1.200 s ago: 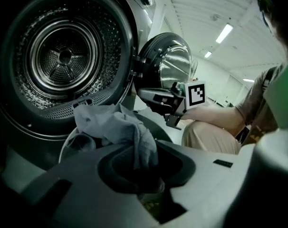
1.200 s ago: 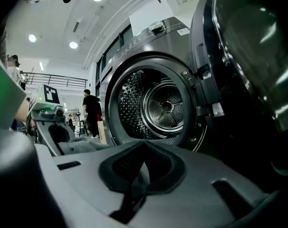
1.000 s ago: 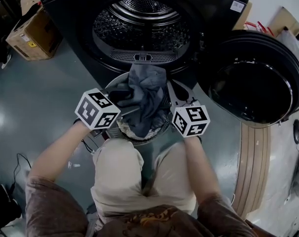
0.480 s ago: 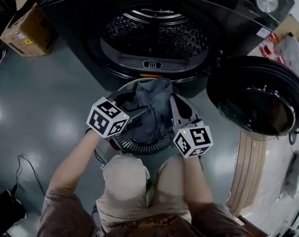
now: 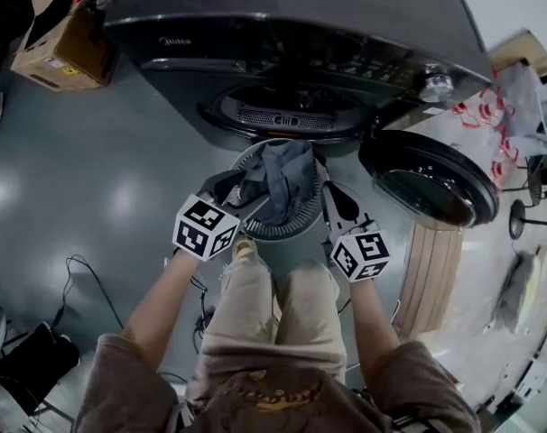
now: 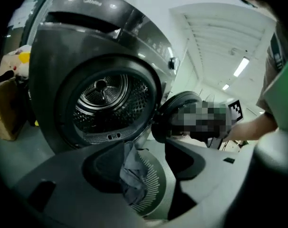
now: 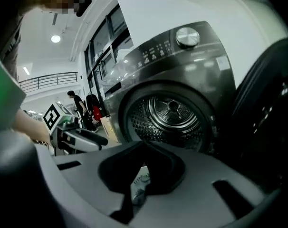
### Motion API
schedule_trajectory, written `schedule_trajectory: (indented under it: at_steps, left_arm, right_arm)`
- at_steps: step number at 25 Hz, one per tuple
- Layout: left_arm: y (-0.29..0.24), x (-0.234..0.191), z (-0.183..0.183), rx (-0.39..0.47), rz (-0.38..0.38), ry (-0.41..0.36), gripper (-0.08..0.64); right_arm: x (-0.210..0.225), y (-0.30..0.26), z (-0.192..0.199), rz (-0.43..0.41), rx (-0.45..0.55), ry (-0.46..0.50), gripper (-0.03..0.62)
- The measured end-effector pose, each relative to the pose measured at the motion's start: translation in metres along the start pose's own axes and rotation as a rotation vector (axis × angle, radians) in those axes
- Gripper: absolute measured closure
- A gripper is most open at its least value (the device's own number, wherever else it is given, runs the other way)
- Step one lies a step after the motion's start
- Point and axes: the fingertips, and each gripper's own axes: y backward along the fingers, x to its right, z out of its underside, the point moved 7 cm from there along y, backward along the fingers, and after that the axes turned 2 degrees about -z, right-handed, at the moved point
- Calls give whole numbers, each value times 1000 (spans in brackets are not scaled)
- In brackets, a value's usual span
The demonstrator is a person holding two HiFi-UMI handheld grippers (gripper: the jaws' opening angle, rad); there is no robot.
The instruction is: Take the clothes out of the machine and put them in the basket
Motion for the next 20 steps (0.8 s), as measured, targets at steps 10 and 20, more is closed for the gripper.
schedule_trajectory:
  at_steps: [10, 20]
  left_arm:
    - [123, 72, -146, 28, 8, 71, 281]
    - [192, 108, -240, 71, 49, 4, 273]
  right_arm:
    - [-60, 110, -176, 18, -42, -16, 597]
    - [-112, 150, -282, -37, -16, 36, 597]
